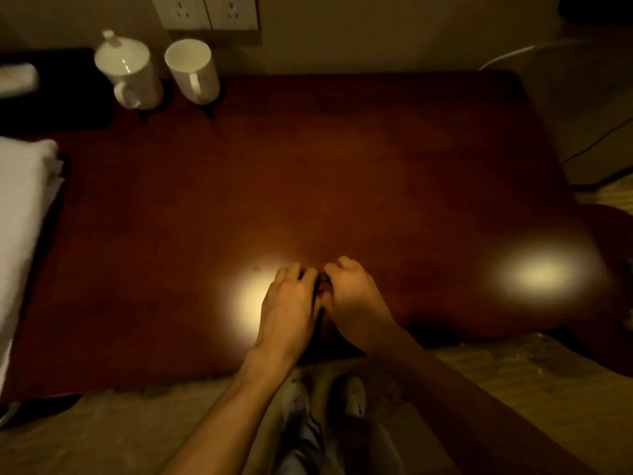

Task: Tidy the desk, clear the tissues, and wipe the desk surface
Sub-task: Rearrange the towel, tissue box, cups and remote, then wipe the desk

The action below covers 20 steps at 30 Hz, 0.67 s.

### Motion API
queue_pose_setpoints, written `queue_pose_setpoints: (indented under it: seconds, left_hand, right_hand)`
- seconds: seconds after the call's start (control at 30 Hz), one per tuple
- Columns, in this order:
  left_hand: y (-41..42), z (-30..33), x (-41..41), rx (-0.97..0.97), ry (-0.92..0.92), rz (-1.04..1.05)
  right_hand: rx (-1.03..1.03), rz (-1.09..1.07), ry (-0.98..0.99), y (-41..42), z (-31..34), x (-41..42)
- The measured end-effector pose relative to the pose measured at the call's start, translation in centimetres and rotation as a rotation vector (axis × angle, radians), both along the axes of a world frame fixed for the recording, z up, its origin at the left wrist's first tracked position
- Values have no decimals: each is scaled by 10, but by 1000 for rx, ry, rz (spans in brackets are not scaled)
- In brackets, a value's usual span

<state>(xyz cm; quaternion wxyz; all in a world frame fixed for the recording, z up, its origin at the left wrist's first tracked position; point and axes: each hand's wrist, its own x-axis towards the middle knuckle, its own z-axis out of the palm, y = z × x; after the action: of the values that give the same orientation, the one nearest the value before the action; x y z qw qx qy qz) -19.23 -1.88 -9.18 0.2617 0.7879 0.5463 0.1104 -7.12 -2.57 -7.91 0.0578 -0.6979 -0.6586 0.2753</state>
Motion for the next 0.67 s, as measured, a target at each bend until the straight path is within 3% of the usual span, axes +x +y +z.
queue_pose_setpoints:
  seconds: [0.33,0.5,0.67]
  left_hand:
    - [173,52,109,295,12,-12]
    - [277,22,174,274,-23,72]
    - [362,-22,218,352,56,113]
  right_hand:
    - [308,-13,-126,162,58,107]
    - [319,23,-165,272,33,170]
    - [315,82,-210,363,-10,216]
